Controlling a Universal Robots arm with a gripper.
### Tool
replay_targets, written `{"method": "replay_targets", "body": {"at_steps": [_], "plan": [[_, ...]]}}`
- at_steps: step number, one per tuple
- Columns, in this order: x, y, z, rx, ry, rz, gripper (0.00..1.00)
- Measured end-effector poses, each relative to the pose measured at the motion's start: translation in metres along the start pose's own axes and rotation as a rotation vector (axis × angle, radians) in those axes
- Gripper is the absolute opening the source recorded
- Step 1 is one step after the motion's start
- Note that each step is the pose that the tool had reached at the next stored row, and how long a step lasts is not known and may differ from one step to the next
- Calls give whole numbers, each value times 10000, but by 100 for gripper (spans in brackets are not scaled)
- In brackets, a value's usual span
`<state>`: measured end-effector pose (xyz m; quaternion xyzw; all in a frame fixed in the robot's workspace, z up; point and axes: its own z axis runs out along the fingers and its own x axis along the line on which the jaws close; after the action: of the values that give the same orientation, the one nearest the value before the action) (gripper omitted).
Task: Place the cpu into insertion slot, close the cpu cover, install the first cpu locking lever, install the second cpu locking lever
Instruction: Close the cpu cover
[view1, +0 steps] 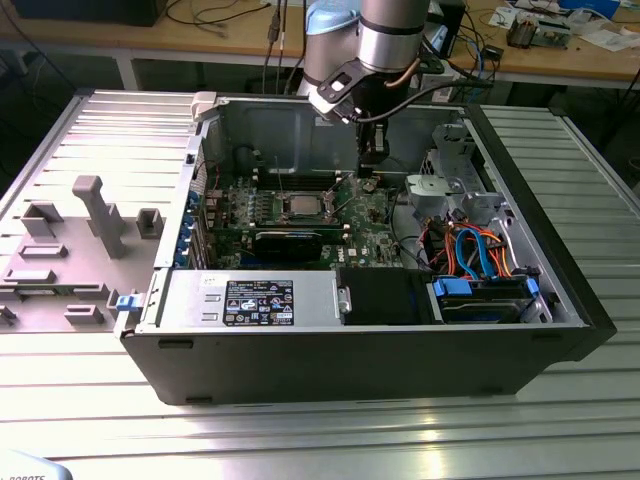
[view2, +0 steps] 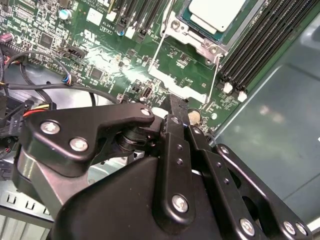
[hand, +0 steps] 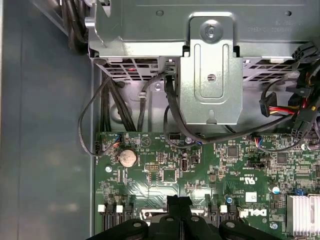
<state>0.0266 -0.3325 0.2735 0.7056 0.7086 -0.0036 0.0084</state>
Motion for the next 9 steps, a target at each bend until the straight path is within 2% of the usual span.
{"method": "replay_targets", "body": {"at_steps": [6,9], "plan": [[0,19,1,0,1,0,11],[2,60,3,11,-1,0,11]]}}
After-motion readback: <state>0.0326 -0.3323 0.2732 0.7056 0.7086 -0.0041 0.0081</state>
